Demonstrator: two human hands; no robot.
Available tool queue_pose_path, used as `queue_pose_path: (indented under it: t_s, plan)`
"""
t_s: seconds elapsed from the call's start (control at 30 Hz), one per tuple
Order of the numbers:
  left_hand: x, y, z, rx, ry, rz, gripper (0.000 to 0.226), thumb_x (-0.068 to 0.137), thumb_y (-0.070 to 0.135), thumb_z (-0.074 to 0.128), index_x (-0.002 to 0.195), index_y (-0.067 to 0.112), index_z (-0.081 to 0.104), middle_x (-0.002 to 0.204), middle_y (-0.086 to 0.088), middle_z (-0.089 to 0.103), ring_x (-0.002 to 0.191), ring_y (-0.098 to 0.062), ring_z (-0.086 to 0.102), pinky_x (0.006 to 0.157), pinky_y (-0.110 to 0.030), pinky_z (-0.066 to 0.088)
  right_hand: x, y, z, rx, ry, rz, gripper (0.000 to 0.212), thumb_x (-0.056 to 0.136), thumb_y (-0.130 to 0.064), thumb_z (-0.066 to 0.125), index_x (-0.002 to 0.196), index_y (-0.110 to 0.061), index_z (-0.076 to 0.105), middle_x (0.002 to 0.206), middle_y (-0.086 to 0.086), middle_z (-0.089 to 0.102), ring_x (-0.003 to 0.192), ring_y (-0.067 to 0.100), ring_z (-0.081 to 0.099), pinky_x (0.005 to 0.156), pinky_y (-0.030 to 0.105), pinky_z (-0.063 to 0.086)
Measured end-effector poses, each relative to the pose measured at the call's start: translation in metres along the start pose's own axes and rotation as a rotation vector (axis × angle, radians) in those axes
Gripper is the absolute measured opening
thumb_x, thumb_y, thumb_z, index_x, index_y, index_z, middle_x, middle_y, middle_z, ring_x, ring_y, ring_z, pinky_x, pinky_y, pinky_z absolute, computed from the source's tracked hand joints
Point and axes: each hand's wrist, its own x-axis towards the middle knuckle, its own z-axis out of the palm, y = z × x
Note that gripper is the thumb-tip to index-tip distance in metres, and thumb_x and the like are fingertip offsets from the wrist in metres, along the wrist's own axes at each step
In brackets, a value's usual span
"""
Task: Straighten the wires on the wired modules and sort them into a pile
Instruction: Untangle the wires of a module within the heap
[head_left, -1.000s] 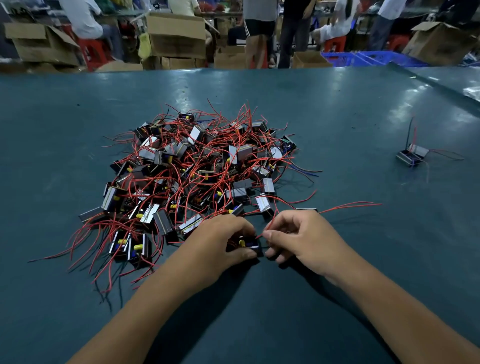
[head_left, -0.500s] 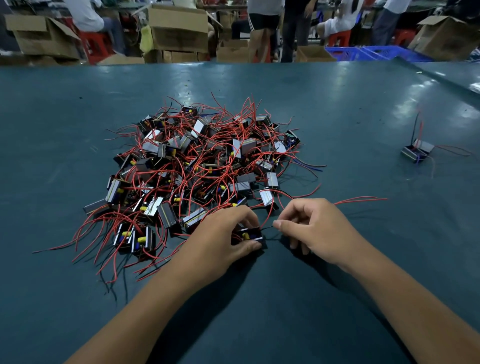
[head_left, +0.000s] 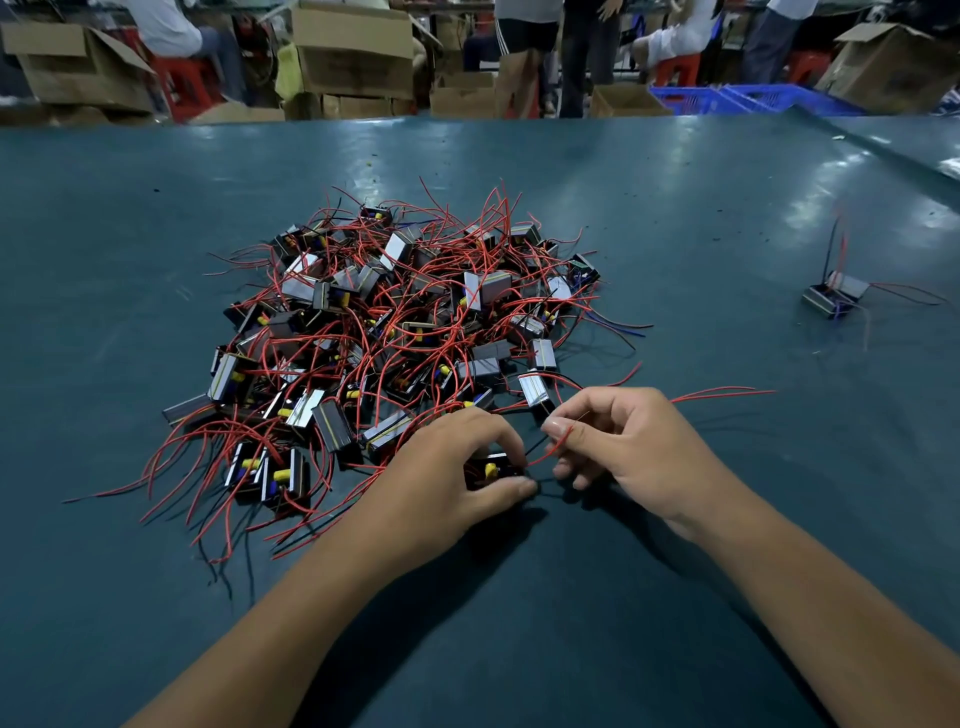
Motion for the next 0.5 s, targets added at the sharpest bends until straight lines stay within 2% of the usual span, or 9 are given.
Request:
queue_pose_path:
  t_s: [0.13, 0.27, 0.43, 0.5]
  plan:
    - [0.0008, 0.0011, 0.0029, -0.002, 0.110, 0.010, 0.008, 0.088, 0.028, 0.075, 0.089, 0.026, 0.068, 0.087, 0.012, 0.062, 0.086, -0.009, 0.059, 0.075, -0.030, 0.049, -0.0007, -0.0034, 0.0010, 0.124, -0.037, 0.017, 0.008, 0.091, -0.009, 0.065, 0.091, -0.002, 0.069, 0.077, 0.011, 0.073, 0.068, 0.022, 0.072, 0.057, 0.025, 0.058]
    - [0.0005, 0.0026, 0.0043, 0.046, 0.128, 0.032, 0.014, 0.085, 0.018, 0.078, 0.091, 0.025, 0.068, 0.088, 0.015, 0.063, 0.085, -0.007, 0.059, 0.075, -0.027, 0.049, -0.0019, -0.0046, 0.0015, 0.137, -0.088, 0.007, 0.010, 0.095, -0.006, 0.060, 0.097, -0.002, 0.069, 0.083, 0.014, 0.074, 0.074, 0.023, 0.073, 0.060, 0.026, 0.058]
    - [0.0002, 0.0048, 0.0057, 0.117, 0.099, 0.099, 0.017, 0.083, 0.021, 0.066, 0.097, 0.024, 0.074, 0.104, 0.017, 0.070, 0.098, -0.013, 0.064, 0.082, -0.048, 0.050, -0.0026, -0.0030, -0.0006, 0.033, -0.110, -0.048, 0.013, 0.094, -0.006, 0.062, 0.094, -0.011, 0.073, 0.083, 0.010, 0.074, 0.074, 0.018, 0.069, 0.059, 0.026, 0.056]
    - [0.0002, 0.0038, 0.0063, 0.138, 0.112, 0.105, 0.019, 0.082, 0.022, 0.066, 0.098, 0.026, 0.076, 0.105, 0.018, 0.071, 0.098, -0.015, 0.065, 0.082, -0.052, 0.049, -0.0020, -0.0025, -0.0007, 0.040, -0.123, -0.054, 0.016, 0.095, -0.004, 0.060, 0.095, -0.012, 0.073, 0.082, 0.008, 0.074, 0.074, 0.017, 0.069, 0.059, 0.025, 0.055]
